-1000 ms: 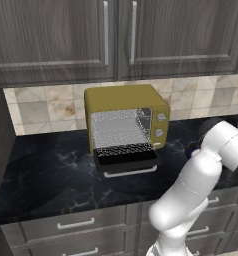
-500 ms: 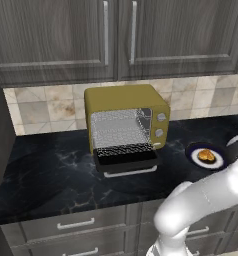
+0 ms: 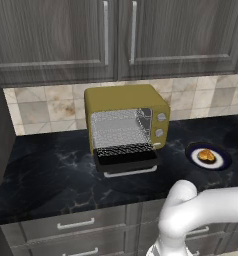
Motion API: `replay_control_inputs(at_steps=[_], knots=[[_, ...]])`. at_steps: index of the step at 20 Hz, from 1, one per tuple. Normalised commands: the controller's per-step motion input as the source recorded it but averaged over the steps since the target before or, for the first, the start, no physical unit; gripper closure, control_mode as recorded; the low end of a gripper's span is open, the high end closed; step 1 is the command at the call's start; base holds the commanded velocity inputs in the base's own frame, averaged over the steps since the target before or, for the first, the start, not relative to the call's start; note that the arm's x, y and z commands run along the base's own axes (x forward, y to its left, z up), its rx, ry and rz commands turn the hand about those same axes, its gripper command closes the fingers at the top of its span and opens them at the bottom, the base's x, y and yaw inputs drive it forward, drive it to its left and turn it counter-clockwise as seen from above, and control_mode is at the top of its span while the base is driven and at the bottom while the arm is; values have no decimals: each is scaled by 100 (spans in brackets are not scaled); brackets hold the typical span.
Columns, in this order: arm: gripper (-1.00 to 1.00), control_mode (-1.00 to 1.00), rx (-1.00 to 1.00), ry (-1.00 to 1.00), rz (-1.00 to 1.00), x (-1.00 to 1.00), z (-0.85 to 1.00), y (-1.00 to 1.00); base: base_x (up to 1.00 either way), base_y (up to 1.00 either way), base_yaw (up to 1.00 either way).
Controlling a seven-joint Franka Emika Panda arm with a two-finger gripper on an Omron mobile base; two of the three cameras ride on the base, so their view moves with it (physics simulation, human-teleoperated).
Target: Open the toaster oven door. Place the bread on the top rack in the toaster oven and place the steak on the bottom rack.
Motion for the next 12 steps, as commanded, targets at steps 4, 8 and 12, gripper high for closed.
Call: replay_control_inputs(at_steps=[4,8,12], knots=[[-100,-100,0,-1,0,6,-31,-10,0,0,0],[-100,-100,0,-1,0,6,-35,-8,0,0,0],[-100,-100,0,-1,0,14,-31,-5,0,0,0]])
